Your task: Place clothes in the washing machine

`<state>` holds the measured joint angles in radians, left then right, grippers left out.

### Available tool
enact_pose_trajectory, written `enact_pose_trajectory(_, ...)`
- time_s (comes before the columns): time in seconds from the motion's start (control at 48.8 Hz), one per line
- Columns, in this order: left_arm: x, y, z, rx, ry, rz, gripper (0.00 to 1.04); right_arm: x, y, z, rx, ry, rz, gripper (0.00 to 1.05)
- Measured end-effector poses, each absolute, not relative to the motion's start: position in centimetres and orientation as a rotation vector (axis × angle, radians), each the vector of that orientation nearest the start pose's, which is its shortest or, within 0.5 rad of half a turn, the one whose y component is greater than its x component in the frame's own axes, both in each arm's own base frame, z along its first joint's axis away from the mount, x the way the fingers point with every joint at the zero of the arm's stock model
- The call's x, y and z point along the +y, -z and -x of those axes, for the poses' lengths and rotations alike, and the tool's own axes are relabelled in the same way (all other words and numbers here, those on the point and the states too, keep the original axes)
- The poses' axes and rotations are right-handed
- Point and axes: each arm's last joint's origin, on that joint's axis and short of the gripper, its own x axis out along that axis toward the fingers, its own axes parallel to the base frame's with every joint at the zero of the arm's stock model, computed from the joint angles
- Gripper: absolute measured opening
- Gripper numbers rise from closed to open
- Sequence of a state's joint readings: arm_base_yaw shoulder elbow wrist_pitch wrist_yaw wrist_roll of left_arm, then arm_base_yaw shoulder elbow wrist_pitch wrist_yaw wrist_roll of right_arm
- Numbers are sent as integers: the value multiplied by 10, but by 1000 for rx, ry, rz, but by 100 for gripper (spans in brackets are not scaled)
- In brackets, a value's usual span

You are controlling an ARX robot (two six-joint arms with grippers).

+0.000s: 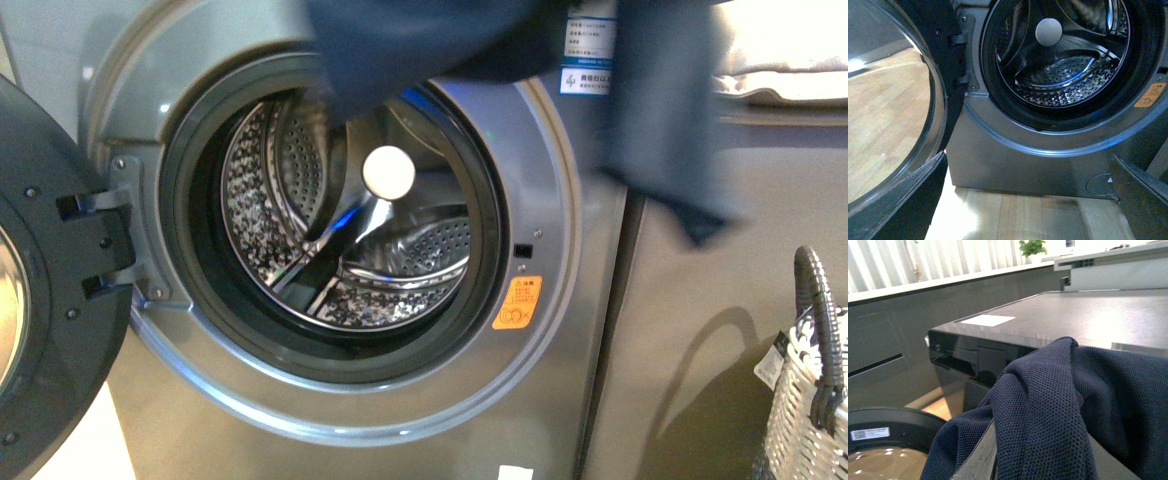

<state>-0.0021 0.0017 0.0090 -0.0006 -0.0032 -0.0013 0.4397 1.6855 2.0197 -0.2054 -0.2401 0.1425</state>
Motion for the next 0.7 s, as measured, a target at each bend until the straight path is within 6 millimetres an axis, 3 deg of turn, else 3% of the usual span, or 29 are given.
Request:
enact_pose_trajectory(0.123,0,-166,-97,-7,-1,1,98,168,-511,-320,-58,-749,-162,22)
enact_pose_trajectory(0.594,0,-166,-97,-5,5,2,98,166,-511,-321,-57,-739,-167,22)
enact_pose_trajectory(0.697,2,-167,-100,85,246,160,98,166,-511,-321,-57,-735,-167,22)
